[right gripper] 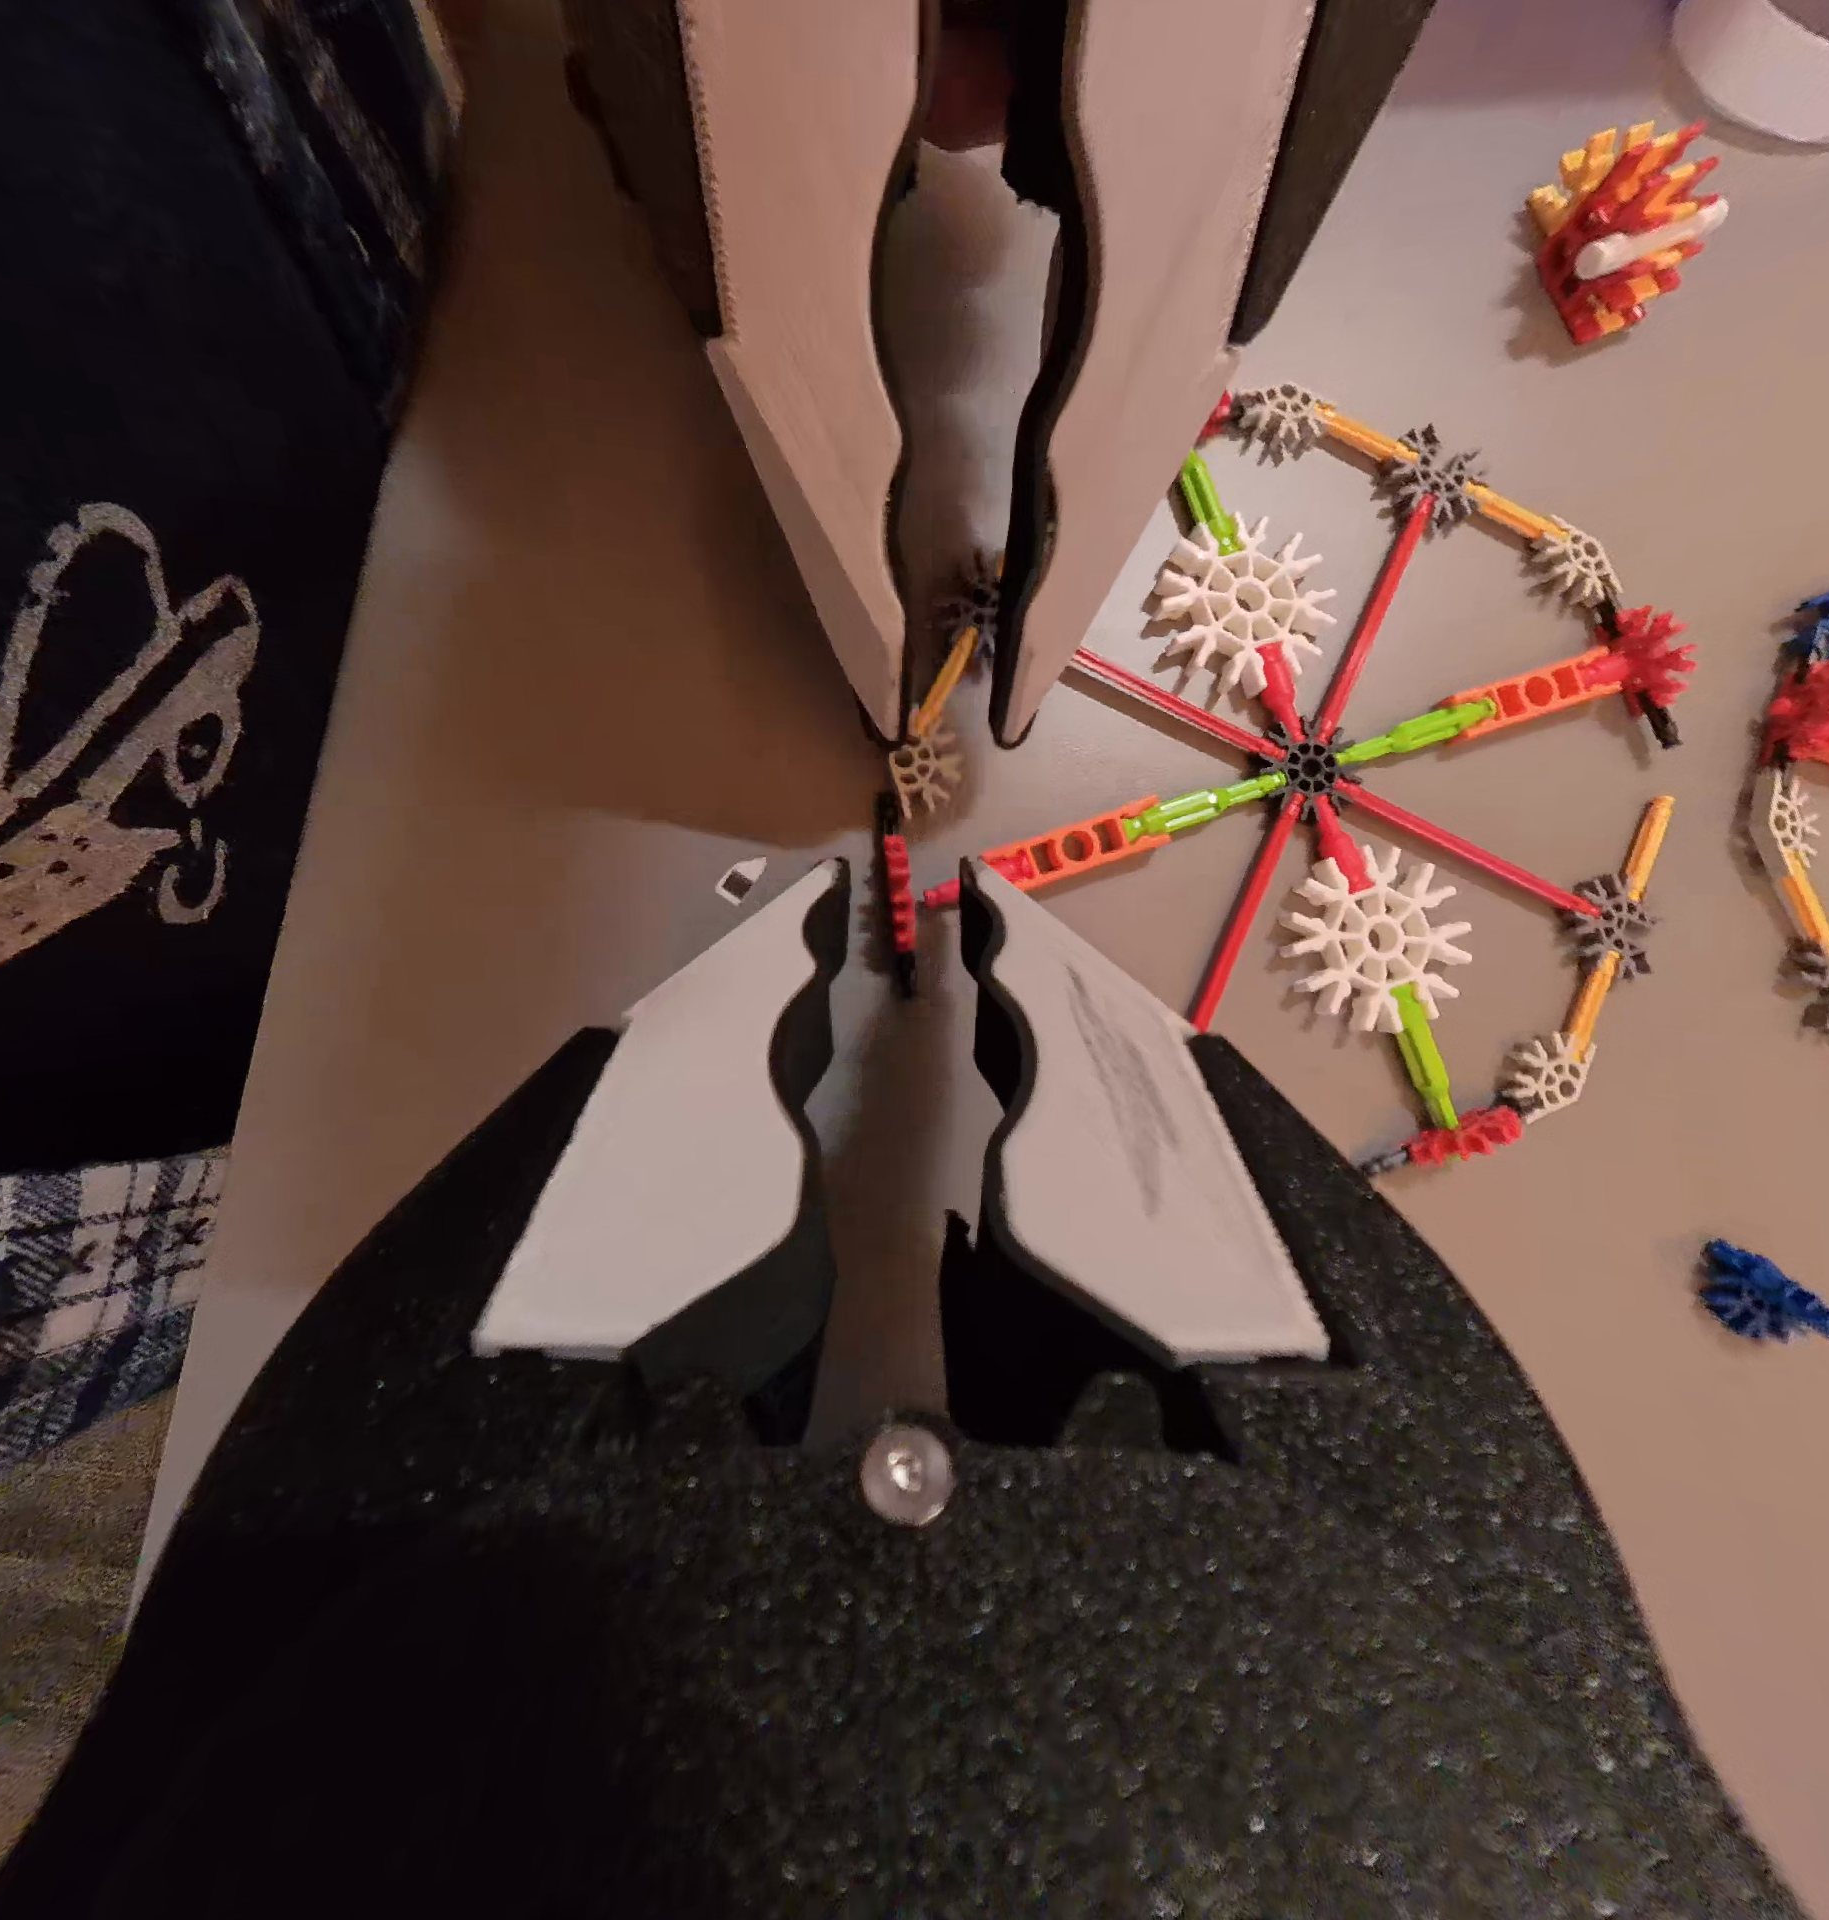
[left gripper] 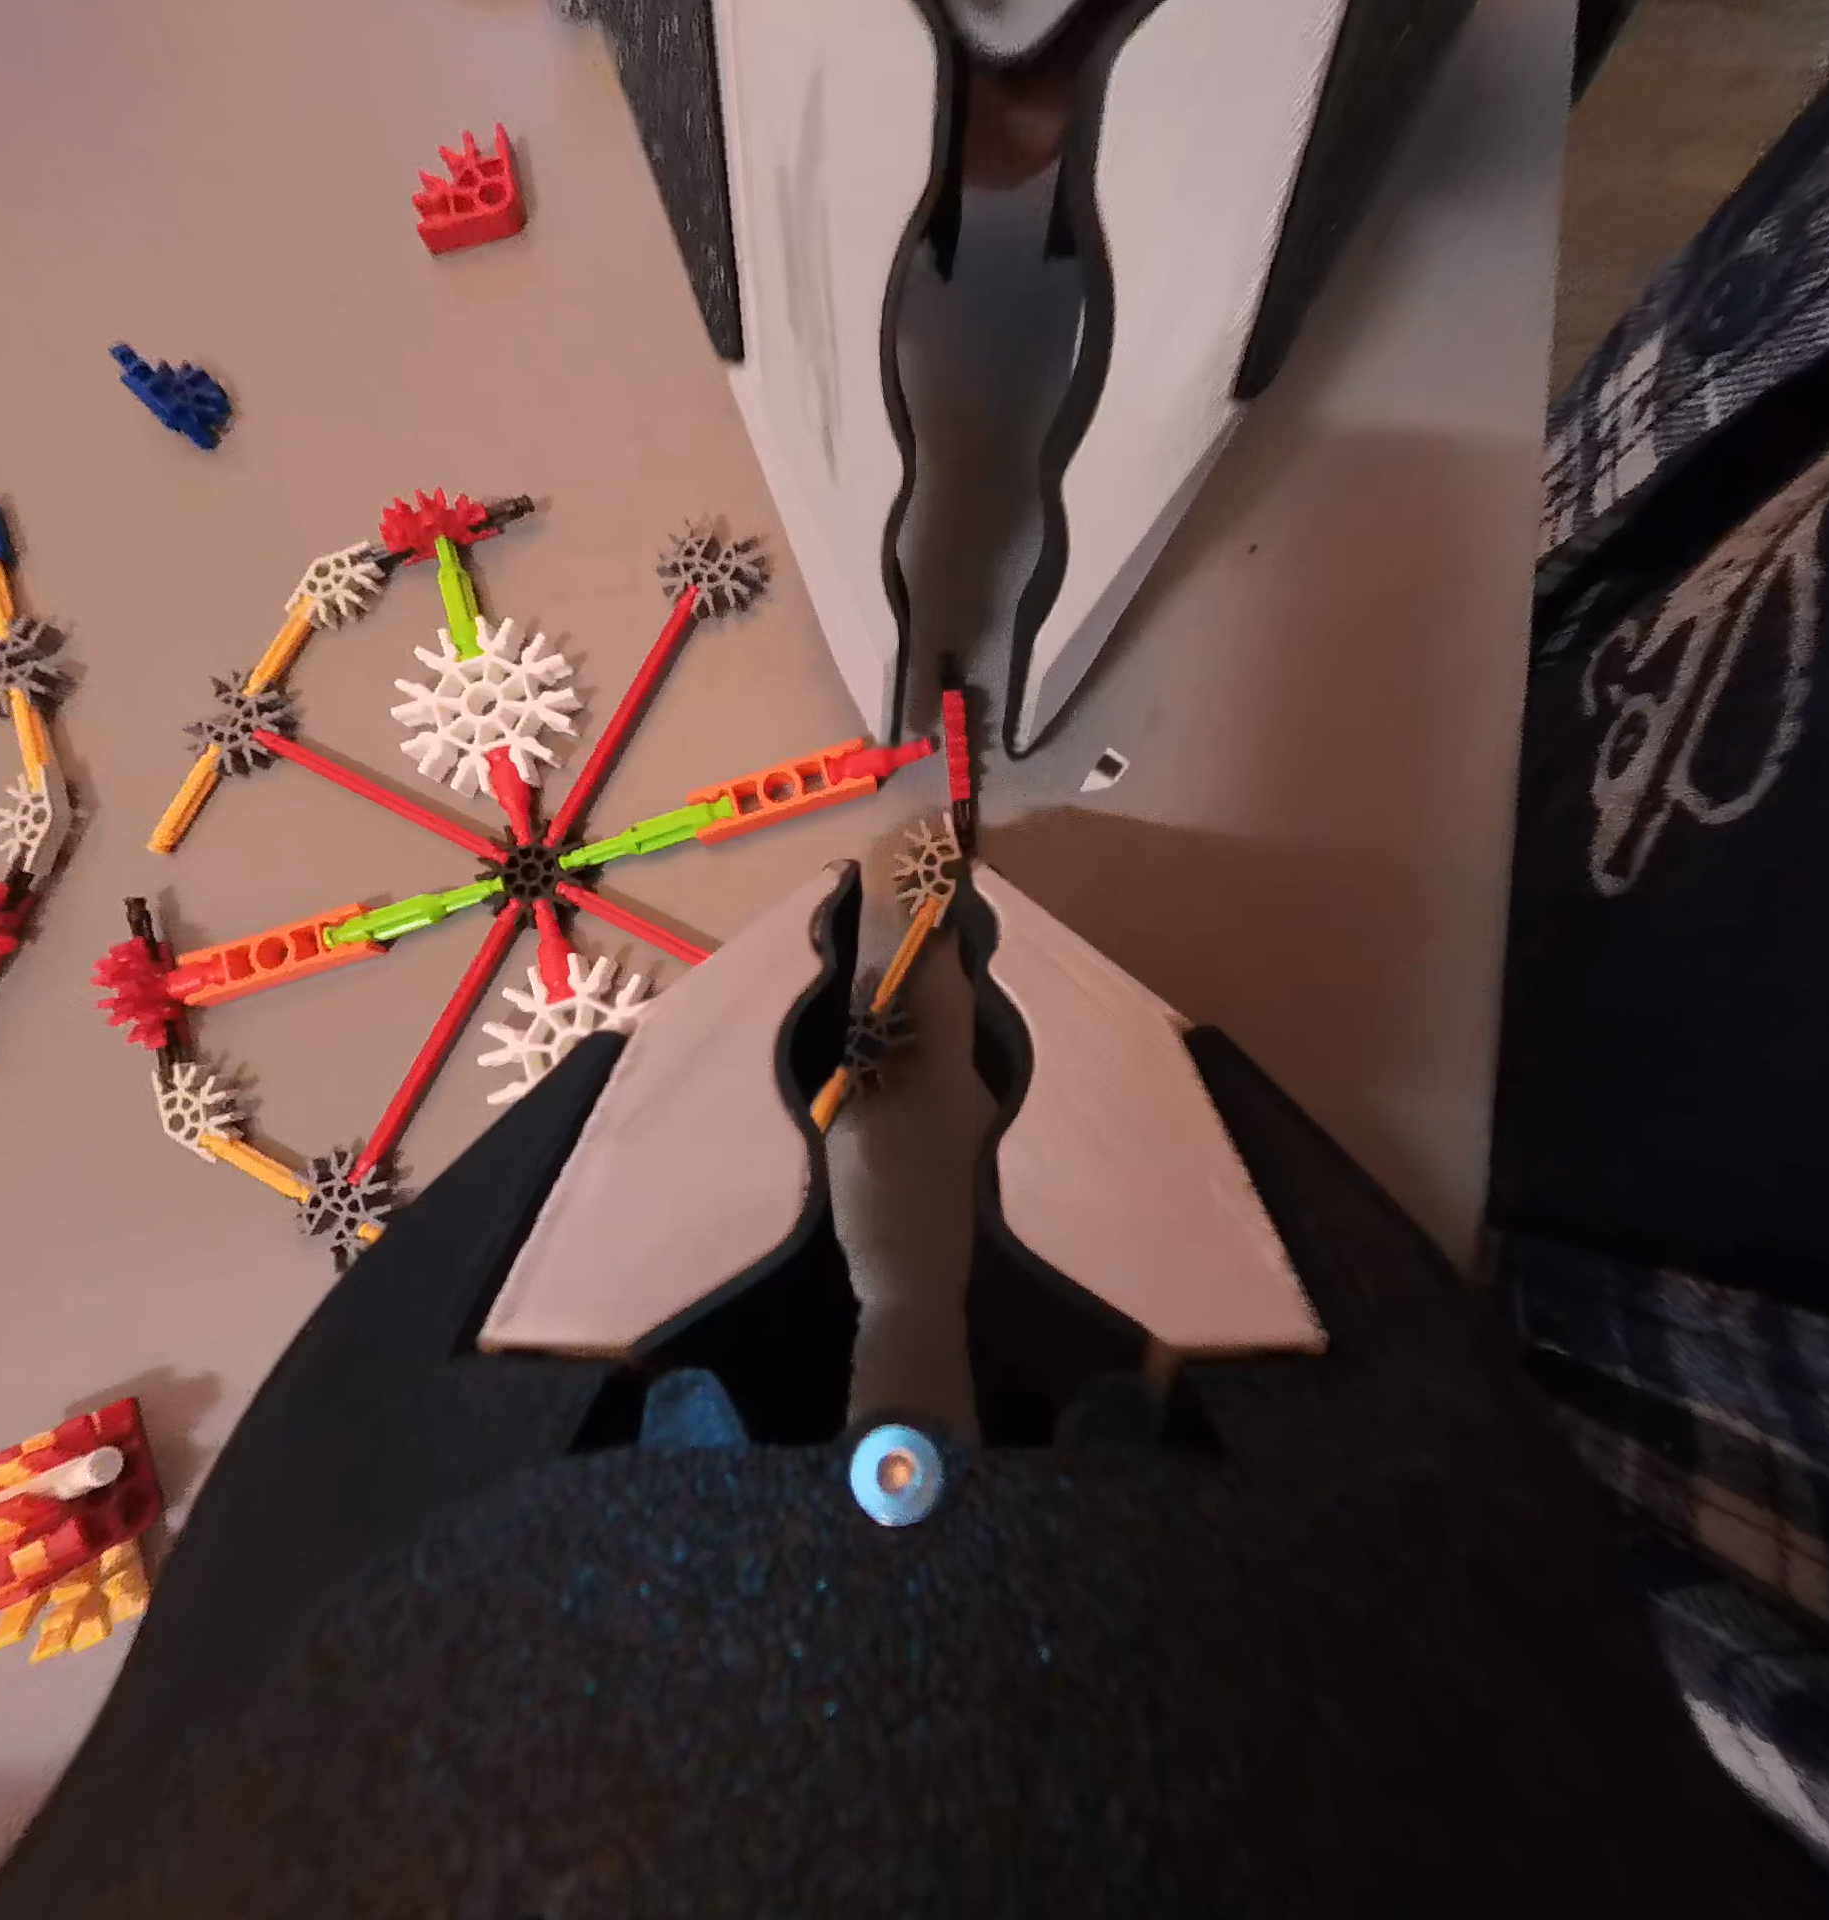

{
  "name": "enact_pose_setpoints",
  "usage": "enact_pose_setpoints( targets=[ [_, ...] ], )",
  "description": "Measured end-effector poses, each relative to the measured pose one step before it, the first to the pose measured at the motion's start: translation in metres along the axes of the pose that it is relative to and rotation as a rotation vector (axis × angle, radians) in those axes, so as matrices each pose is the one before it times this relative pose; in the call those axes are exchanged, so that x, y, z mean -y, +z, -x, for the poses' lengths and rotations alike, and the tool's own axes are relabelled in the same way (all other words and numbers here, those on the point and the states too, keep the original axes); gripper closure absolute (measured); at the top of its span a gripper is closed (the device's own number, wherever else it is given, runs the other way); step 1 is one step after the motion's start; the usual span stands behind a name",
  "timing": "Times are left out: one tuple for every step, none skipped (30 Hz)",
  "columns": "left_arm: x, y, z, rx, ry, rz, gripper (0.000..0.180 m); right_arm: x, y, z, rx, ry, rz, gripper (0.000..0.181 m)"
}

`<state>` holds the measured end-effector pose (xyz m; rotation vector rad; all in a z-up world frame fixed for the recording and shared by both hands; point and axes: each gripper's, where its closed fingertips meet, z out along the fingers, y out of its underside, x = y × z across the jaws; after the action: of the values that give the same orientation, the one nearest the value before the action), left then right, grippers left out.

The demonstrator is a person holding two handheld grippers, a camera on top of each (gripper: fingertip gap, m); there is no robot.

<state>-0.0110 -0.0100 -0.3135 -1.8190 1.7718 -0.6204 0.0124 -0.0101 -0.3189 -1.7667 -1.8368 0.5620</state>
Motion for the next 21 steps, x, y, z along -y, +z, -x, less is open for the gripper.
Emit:
enact_pose_setpoints(
  targets=[
    [-0.00198, 0.00159, -0.00006, 0.0028, -0.002, 0.0109, 0.163, -0.00275, -0.00062, -0.00026, -0.0102, 0.0109, 0.0054, 0.162],
    [-0.00139, 0.00142, -0.00075, 0.0007, -0.0018, 0.0087, 0.162, -0.00351, -0.00031, -0.00042, -0.0114, 0.0117, 0.0087, 0.162],
    [-0.00128, 0.00136, -0.0007, -0.0001, -0.0053, 0.008, 0.16, -0.00367, 0.0, -0.00155, -0.0179, 0.0128, 0.0089, 0.163],
    [-0.0008, 0.00111, -0.00053, 0.0005, -0.0046, 0.0053, 0.16, -0.0026, -0.00008, -0.00163, -0.0162, 0.0152, 0.0027, 0.166],
    [-0.00029, 0.00085, -0.00128, -0.0051, -0.0015, 0.0018, 0.16, -0.00068, -0.00039, -0.00055, -0.0084, 0.0133, -0.0072, 0.168],
    [0.00063, 0.00061, -0.00127, -0.0049, -0.0008, -0.0032, 0.162, -0.00081, -0.00018, -0.00032, -0.0073, 0.0066, -0.0038, 0.172],
    [0.00037, 0.00036, -0.00088, -0.0042, -0.001, -0.0015, 0.163, -0.00033, -0.00019, 0.0, -0.0042, 0.0022, -0.003, 0.175],
    [0.00027, 0.00031, -0.00069, -0.0043, 0.0004, -0.0007, 0.164, -0.0003, 0.00004, -0.00006, -0.0039, -0.0001, -0.0009, 0.177],
    [0.00035, 0.00014, -0.00008, -0.0014, 0.0019, -0.0004, 0.164, 0.0001, 0.00002, 0.00011, 0.0006, 0.0022, -0.0018, 0.177],
    [0.00014, -0.00002, 0.00015, -0.0011, 0.0029, 0.0001, 0.164, 0.00005, 0.00005, -0.0002, 0.001, 0.0025, -0.0014, 0.177],
    [0.00001, 0.00003, -0.00021, -0.0025, 0.0007, 0.0005, 0.164, 0.00015, 0.00008, -0.0001, 0.0011, -0.0007, -0.0016, 0.177],
    [0.00006, -0.00009, -0.00037, -0.0013, 0.0043, 0.0, 0.166, 0.00013, 0.00015, -0.00005, 0.0002, -0.004, -0.0014, 0.177],
    [0.00001, -0.00001, 0.00032, 0.0048, 0.0064, -0.0002, 0.167, 0.00005, -0.00005, 0.00007, -0.0007, -0.0032, -0.001, 0.177],
    [0.00003, -0.00013, -0.0003, 0.0001, 0.0013, -0.0003, 0.167, -0.00004, -0.00009, 0.00008, 0.0001, -0.0016, -0.0008, 0.177],
    [0.00019, -0.00032, -0.00011, 0.001, 0.002, -0.0017, 0.168, -0.00011, -0.00019, 0.00037, 0.0012, -0.0037, -0.0009, 0.177],
    [0.00041, -0.00032, -0.00022, 0.0012, 0.0014, -0.0028, 0.168, -0.00012, -0.00012, 0.00045, 0.0006, -0.0074, -0.0007, 0.177],
    [0.00007, -0.00018, -0.0006, -0.0031, -0.0013, -0.0022, 0.168, 0.0001, -0.00004, 0.00007, -0.0009, -0.0056, -0.0007, 0.178],
    [-0.00019, -0.00019, -0.00038, -0.0036, -0.0012, -0.0008, 0.168, 0.00011, 0.00007, 0.0002, -0.0002, -0.0039, -0.0017, 0.178],
    [0.0001, -0.00047, 0.00021, 0.0007, -0.0003, -0.0038, 0.168, 0.00022, 0.00001, 0.00045, -0.0003, -0.0084, -0.003, 0.178],
    [0.00009, -0.00048, -0.00047, -0.0045, -0.001, -0.0037, 0.168, 0.00009, 0.00008, -0.00012, -0.0034, -0.0078, -0.0025, 0.178],
    [0.00017, -0.0005, -0.0003, -0.0037, -0.0001, -0.0027, 0.168, 0.00009, 0.00004, -0.00056, -0.0062, -0.0057, -0.0009, 0.178]
  ],
)
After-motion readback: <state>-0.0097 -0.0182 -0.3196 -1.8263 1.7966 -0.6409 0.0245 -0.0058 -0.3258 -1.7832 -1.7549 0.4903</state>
